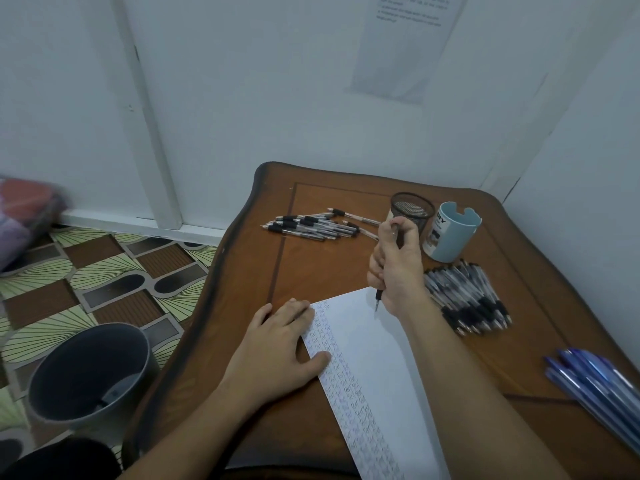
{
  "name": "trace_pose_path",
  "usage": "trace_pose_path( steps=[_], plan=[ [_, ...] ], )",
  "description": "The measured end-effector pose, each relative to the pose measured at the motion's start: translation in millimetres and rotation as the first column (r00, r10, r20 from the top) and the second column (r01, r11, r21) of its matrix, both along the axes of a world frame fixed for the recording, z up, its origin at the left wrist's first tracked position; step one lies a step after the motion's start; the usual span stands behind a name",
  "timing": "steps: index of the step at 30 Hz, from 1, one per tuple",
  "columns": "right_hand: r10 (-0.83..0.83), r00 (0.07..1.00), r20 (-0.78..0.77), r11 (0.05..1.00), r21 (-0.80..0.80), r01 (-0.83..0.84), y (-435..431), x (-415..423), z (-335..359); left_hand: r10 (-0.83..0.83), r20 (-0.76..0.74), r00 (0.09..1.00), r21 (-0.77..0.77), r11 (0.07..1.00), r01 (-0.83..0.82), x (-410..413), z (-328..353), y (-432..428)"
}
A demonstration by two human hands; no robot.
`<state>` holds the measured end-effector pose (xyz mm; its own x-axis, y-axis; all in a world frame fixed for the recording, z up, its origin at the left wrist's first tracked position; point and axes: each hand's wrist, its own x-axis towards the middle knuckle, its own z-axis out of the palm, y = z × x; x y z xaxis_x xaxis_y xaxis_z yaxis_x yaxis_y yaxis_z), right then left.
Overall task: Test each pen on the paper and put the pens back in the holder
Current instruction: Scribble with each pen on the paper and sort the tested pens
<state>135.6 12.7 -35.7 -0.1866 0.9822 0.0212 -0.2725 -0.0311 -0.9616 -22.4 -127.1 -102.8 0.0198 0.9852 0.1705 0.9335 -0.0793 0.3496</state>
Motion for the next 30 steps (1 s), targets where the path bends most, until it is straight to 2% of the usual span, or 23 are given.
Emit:
trace_pose_path(
  steps=[2,5,8,13,17,21,25,30],
  plan=[
    [0.004,1.000,-0.007,1.000,-0.021,-0.004,0.1,1.0,-5.0,-0.002,-0.018,1.000,-0.009,1.000,0.001,0.0,0.0,0.3],
    [0.055,0.997,-0.046,0.989,-0.133,-0.060,-0.9,0.6,-15.3,-0.001,-0.008,1.000,-0.012,1.000,0.001,0.1,0.1,0.5],
    [0.092,0.996,-0.017,0.983,-0.155,-0.093,-5.5,-0.2,-24.5,0.001,-0.023,1.000,-0.015,1.000,-0.001,-0.2,-0.1,0.3],
    [0.228,0.968,0.101,0.973,-0.062,-0.223,-13.0,0.2,-41.0,-0.001,-0.014,1.000,-0.005,1.000,0.001,0.5,1.0,0.5],
    [0.196,0.949,0.245,0.976,0.040,-0.212,-14.3,-4.0,-49.8,-0.004,-0.016,1.000,-0.006,1.000,0.004,-0.3,0.4,0.5],
    [0.274,0.931,0.241,0.959,0.001,-0.283,-15.8,-7.4,-50.0,-0.001,-0.014,1.000,-0.006,1.000,0.001,0.2,0.2,0.3],
    [0.177,0.909,0.377,0.972,0.076,-0.221,-12.2,-8.8,-57.5,-0.004,-0.018,1.000,-0.009,1.000,0.004,-0.2,-0.5,0.9],
    [0.113,0.898,0.425,0.981,0.098,-0.169,-13.2,-13.0,-62.8,-0.001,-0.028,1.000,-0.016,1.000,0.001,-0.3,-0.4,0.7]
  ],
)
